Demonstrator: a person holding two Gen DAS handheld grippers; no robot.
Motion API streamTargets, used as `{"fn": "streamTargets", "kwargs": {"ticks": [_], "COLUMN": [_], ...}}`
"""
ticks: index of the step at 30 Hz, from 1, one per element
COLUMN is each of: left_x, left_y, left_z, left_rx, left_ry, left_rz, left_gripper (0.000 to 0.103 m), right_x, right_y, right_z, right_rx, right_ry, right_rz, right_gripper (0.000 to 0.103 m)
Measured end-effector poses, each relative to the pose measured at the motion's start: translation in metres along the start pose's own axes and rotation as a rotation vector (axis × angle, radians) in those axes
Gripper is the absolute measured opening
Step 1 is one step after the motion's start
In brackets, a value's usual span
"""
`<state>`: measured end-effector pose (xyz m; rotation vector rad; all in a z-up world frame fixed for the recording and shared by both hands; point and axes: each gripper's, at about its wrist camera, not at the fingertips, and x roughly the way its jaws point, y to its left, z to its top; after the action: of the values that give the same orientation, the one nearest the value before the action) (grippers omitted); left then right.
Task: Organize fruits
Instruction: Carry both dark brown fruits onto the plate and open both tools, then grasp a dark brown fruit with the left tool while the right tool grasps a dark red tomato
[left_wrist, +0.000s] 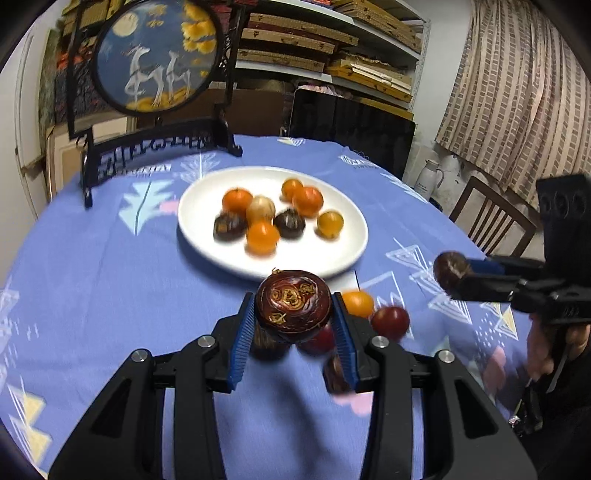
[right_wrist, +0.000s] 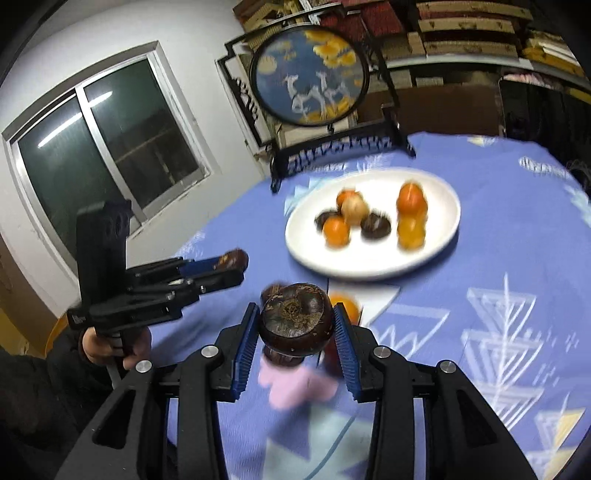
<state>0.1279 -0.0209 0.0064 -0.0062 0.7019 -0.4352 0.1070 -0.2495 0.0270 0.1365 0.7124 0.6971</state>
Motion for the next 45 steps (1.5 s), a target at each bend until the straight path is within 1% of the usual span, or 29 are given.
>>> {"fn": "streamTargets", "kwargs": {"ticks": [2, 5, 8, 13, 15, 17, 18, 19, 20, 21, 24, 27, 31, 36, 39, 41, 42, 44, 45], "left_x": [0.008, 0.029, 0.061, 0.092, 0.101, 0.106, 0.106, 0.106, 0.103, 0.100, 0.091, 0.084, 0.076, 0.054, 0.040, 0.031, 0.029, 0.023, 0.021], "left_y": [0.002, 0.010, 0.022, 0.033, 0.035, 0.040, 0.042, 0.044, 0.046, 0.047, 0.048, 0.048, 0.046, 0.030, 0.023, 0.021, 0.022, 0.022, 0.022], "left_z": [0.013, 0.030, 0.041, 0.046, 0.045, 0.045, 0.045, 0.045, 0.046, 0.047, 0.047, 0.043, 0.036, 0.017, 0.000, -0.010, -0.014, -0.023, -0.025], "left_rx": [0.015, 0.030, 0.014, -0.008, -0.008, -0.022, -0.029, -0.038, -0.048, -0.051, -0.054, -0.063, -0.061, 0.007, 0.046, 0.061, 0.065, 0.073, 0.077], "left_ry": [-0.001, 0.011, 0.065, 0.116, 0.133, 0.145, 0.143, 0.137, 0.119, 0.106, 0.067, 0.057, 0.077, 0.084, 0.106, 0.117, 0.120, 0.131, 0.136], "left_rz": [0.007, -0.001, 0.004, 0.005, 0.011, 0.020, 0.023, 0.023, 0.024, 0.027, 0.027, 0.027, 0.012, 0.003, 0.016, 0.029, 0.036, 0.052, 0.058], "left_gripper": [0.040, 0.040, 0.040, 0.040, 0.040, 0.040, 0.045, 0.050, 0.058, 0.063, 0.067, 0.069, 0.069, 0.069, 0.069, 0.070, 0.072, 0.076, 0.076], "right_x": [0.007, 0.026, 0.055, 0.097, 0.106, 0.112, 0.112, 0.111, 0.109, 0.107, 0.101, 0.095, 0.089, 0.074, 0.065, 0.061, 0.058, 0.053, 0.050], "right_y": [-0.006, -0.019, -0.038, -0.061, -0.064, -0.064, -0.065, -0.066, -0.066, -0.068, -0.075, -0.081, -0.081, -0.083, -0.082, -0.078, -0.076, -0.071, -0.070], "right_z": [0.017, 0.034, 0.046, 0.048, 0.046, 0.045, 0.044, 0.043, 0.042, 0.042, 0.039, 0.034, 0.027, 0.010, -0.004, -0.011, -0.016, -0.026, -0.029], "right_rx": [0.000, 0.029, 0.072, 0.114, 0.110, 0.100, 0.102, 0.107, 0.107, 0.108, 0.144, 0.174, 0.187, 0.223, 0.238, 0.235, 0.235, 0.238, 0.238], "right_ry": [-0.002, 0.007, 0.040, 0.088, 0.099, 0.099, 0.094, 0.081, 0.064, 0.059, 0.035, 0.022, 0.009, 0.001, 0.008, 0.010, 0.011, 0.012, 0.009], "right_rz": [0.000, 0.002, 0.002, -0.020, -0.027, -0.036, -0.028, -0.023, -0.023, -0.029, -0.027, -0.022, -0.024, -0.019, -0.017, -0.020, -0.019, -0.016, -0.018], "right_gripper": [0.041, 0.041, 0.041, 0.041, 0.041, 0.043, 0.052, 0.059, 0.059, 0.059, 0.059, 0.059, 0.059, 0.059, 0.059, 0.060, 0.061, 0.065, 0.068]}}
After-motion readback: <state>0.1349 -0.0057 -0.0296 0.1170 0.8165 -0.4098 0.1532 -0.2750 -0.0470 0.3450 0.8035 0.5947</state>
